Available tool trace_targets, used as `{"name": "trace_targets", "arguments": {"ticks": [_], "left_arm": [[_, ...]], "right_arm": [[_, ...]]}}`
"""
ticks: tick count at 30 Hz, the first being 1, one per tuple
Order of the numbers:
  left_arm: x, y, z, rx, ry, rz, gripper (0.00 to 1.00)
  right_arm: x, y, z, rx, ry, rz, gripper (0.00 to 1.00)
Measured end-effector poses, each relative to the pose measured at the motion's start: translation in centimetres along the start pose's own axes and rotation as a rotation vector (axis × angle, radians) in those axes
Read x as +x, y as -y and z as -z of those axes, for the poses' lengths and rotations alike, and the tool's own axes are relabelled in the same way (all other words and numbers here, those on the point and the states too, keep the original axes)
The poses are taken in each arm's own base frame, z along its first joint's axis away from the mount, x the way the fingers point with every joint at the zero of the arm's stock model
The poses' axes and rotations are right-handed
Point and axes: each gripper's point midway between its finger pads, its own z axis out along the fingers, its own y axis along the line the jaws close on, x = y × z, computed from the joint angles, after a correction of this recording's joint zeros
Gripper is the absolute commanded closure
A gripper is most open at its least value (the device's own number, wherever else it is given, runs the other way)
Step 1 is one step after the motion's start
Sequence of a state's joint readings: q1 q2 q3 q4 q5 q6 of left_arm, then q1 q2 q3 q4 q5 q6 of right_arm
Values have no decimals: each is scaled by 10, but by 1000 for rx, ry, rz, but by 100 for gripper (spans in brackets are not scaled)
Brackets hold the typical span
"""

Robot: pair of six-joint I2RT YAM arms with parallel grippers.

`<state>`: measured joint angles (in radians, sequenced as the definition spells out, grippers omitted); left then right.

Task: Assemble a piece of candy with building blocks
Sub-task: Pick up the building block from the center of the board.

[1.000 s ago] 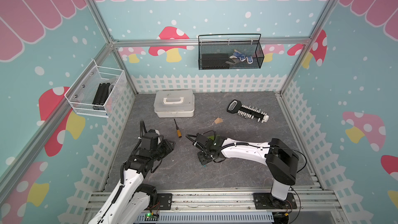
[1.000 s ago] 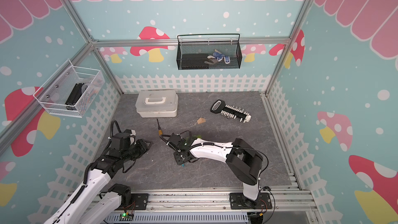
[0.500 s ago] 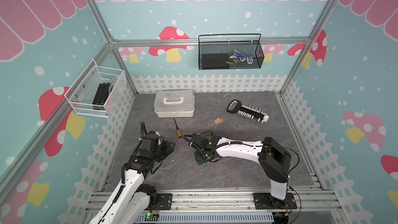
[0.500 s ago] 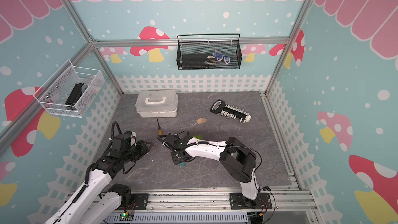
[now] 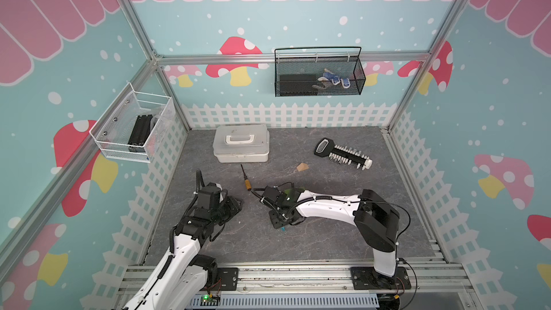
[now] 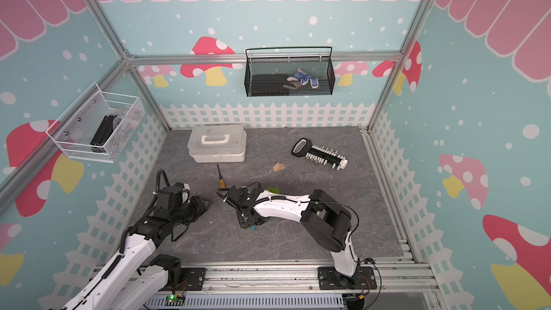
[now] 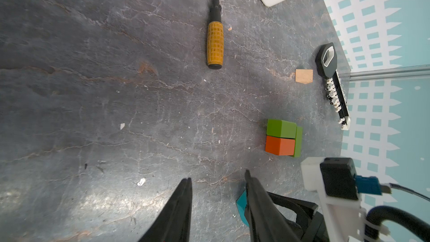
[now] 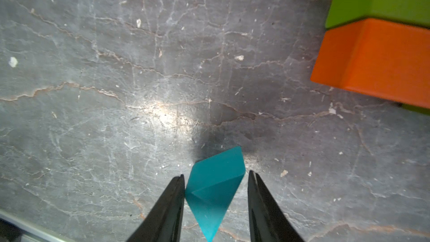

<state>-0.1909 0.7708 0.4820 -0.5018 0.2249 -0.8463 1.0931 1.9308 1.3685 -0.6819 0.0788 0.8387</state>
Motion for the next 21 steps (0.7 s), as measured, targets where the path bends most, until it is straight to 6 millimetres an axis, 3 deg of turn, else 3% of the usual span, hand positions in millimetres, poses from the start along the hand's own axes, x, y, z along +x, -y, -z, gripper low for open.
{"name": "trace_targets", "arguments": {"ticks": [12, 21], "left_arm": [[1, -1, -2, 0, -5, 5, 59], [3, -3, -3, -2, -8, 11, 59]], "right_arm": [[4, 1, -7, 6, -23, -3, 63], [5, 1, -7, 6, -25, -10, 74]]}}
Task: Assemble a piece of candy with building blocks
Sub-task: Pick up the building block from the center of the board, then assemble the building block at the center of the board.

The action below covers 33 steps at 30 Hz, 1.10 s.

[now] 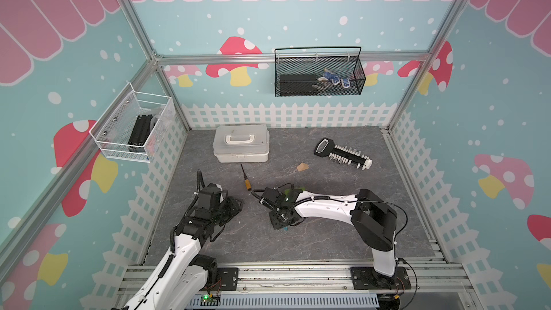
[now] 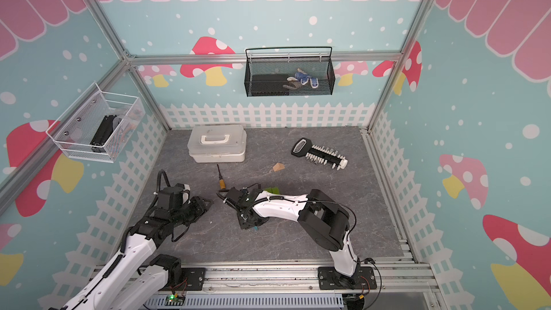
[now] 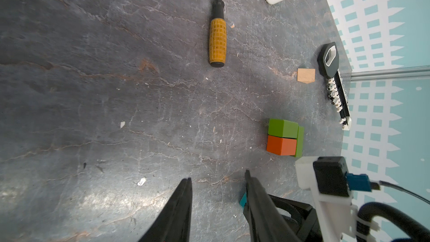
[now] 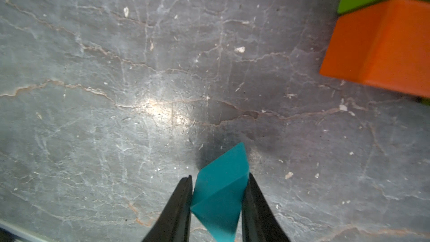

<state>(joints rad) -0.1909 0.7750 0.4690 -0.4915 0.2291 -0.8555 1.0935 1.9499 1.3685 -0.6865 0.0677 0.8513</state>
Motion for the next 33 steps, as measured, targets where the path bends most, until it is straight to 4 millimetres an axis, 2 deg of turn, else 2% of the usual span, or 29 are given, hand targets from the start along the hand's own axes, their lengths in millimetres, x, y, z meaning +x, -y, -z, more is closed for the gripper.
{"name": "trace_targets", "arguments": {"ticks": [4, 8, 11, 14, 16, 19, 22, 25, 29, 33], "left_arm": [[1, -1, -1, -1, 0, 2, 58], [1, -1, -1, -1, -1, 2, 59], [1, -1, -1, -1, -1, 2, 59], [1, -1, -1, -1, -2, 2, 59], [1, -1, -2, -1, -4, 3, 59], [1, 0, -2, 3, -6, 3, 59], [0, 1, -3, 9, -6, 4, 59], [0, 2, -3, 11, -5, 4, 59], [1, 1, -5, 6, -13, 6, 59], [1, 0, -6, 3, -17, 7, 59]], "right_arm": [[0, 2, 2, 5, 6, -7, 80], [0, 7, 11, 18, 24, -6, 81], [-8, 10, 32, 6, 69, -5, 81], [-21, 17, 63, -25, 140, -20, 80], [-32, 35, 85, -36, 195, -48, 81], [-45, 79, 98, -5, 239, -111, 80], [-47, 131, 91, 74, 226, -167, 80], [-45, 162, 81, 124, 192, -172, 80], [-53, 180, 67, 140, 169, -146, 80], [-59, 185, 45, 143, 129, -111, 80]]}}
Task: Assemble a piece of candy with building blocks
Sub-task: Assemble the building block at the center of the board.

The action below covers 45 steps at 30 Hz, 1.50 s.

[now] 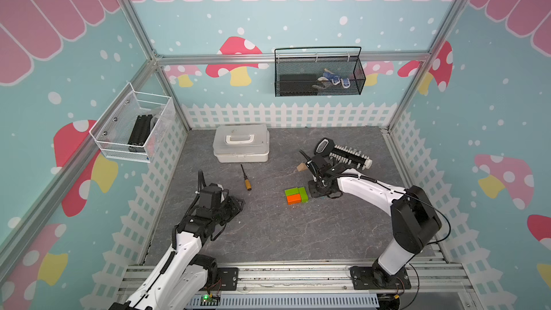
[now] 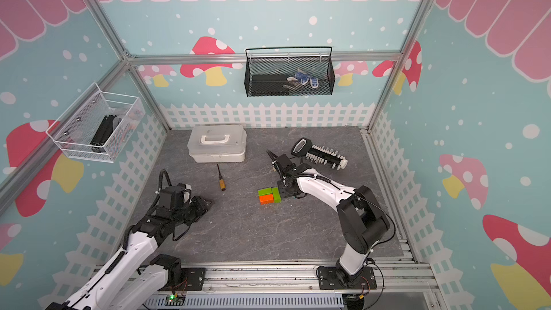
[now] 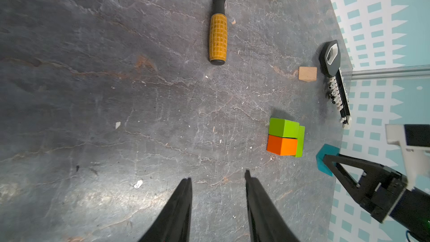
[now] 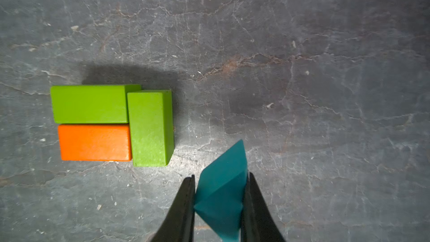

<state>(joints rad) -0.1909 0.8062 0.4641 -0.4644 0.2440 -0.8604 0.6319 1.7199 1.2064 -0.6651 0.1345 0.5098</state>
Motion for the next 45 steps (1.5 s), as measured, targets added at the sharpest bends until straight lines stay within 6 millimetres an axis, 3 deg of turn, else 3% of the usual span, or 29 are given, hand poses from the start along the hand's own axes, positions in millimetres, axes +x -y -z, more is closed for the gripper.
{"name": "trace_targets", "arguments": {"ticks": [8, 23, 45], "left_arm": [[0, 0, -3, 0, -5, 1, 59], [0, 1, -4, 2, -12, 2, 58], [3, -2, -5, 0, -19, 4, 58]], "right_arm": [[-10, -11, -29, -25, -19, 38, 80], [-18, -14, -42, -42, -14, 37, 79], [-23, -19, -44, -64, 3, 20, 64]]}}
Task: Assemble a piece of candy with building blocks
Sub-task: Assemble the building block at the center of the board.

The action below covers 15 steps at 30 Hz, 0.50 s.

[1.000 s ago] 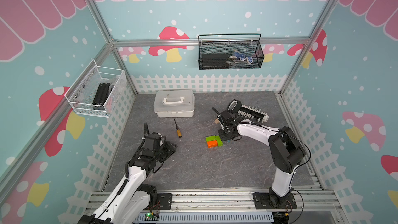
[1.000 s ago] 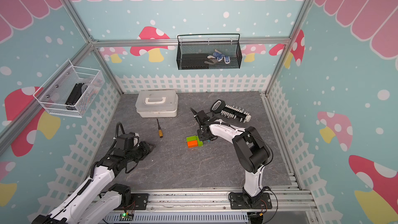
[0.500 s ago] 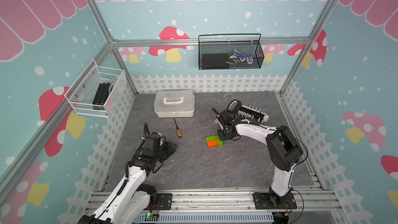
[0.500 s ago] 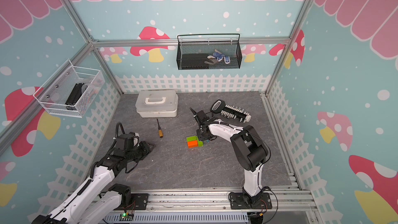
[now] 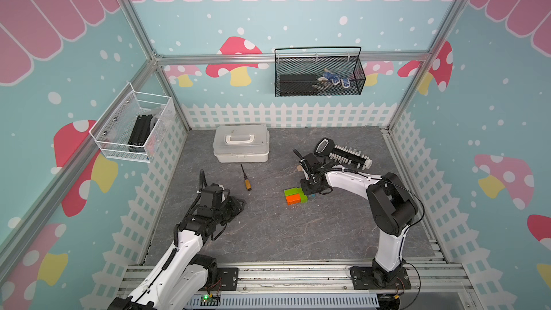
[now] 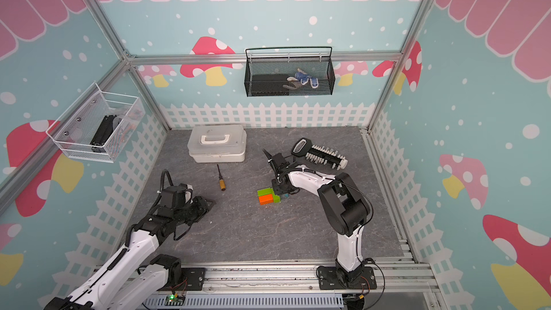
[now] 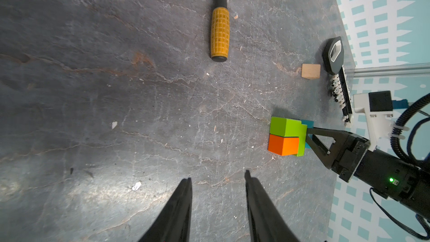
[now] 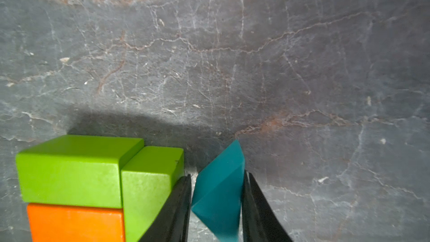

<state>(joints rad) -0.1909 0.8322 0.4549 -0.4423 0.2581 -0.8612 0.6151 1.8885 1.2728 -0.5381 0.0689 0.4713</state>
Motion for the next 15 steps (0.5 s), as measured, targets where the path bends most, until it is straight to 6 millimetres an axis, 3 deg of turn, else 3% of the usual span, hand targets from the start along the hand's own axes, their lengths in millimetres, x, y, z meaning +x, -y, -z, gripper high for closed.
{"name": "trace_targets", "arguments": {"ticks": [5, 11, 15], "left_arm": [[1, -2, 0, -2, -2, 1, 59], [1, -2, 0, -2, -2, 1, 59], [1, -1, -1, 0, 0, 0, 58]], "right_arm": [[-20, 1, 27, 12, 65, -2, 59], [-82, -4, 74, 4, 225, 3, 51], [-120, 1, 70, 13, 261, -6, 50]]}}
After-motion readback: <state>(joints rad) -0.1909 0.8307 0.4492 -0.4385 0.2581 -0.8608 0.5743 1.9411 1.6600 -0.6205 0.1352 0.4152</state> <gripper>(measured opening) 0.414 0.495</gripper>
